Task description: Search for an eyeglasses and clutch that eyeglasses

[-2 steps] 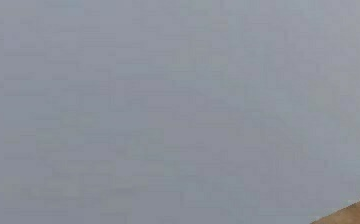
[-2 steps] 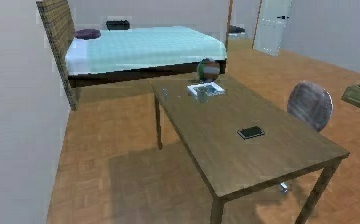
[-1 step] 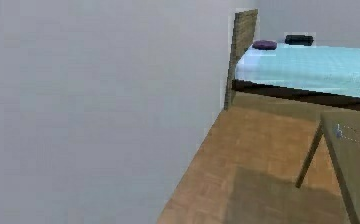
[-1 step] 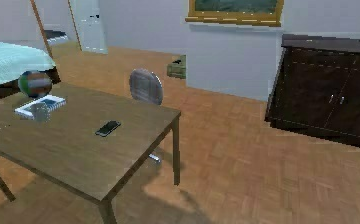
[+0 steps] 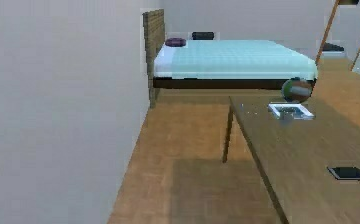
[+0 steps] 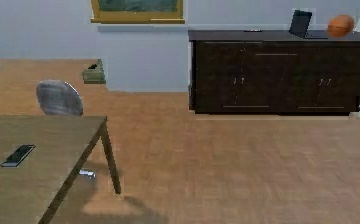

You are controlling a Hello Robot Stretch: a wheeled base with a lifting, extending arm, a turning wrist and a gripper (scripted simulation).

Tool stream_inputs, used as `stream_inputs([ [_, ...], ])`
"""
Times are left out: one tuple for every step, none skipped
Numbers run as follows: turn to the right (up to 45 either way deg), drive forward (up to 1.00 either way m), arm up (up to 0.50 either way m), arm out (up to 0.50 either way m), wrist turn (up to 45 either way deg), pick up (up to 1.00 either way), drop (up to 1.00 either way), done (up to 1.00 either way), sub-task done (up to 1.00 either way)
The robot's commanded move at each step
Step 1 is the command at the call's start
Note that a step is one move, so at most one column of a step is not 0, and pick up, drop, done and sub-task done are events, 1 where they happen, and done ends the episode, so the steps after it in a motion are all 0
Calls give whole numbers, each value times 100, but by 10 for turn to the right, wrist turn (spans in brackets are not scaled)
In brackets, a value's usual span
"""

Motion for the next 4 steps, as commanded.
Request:
stream_inputs([
  [0,100,0,0,0,0,0,0,0],
  [150,0,0,0,0,0,0,0,0],
  [0,10,0,0,0,0,0,0,0],
  [-360,0,0,0,0,0,0,0,0],
])
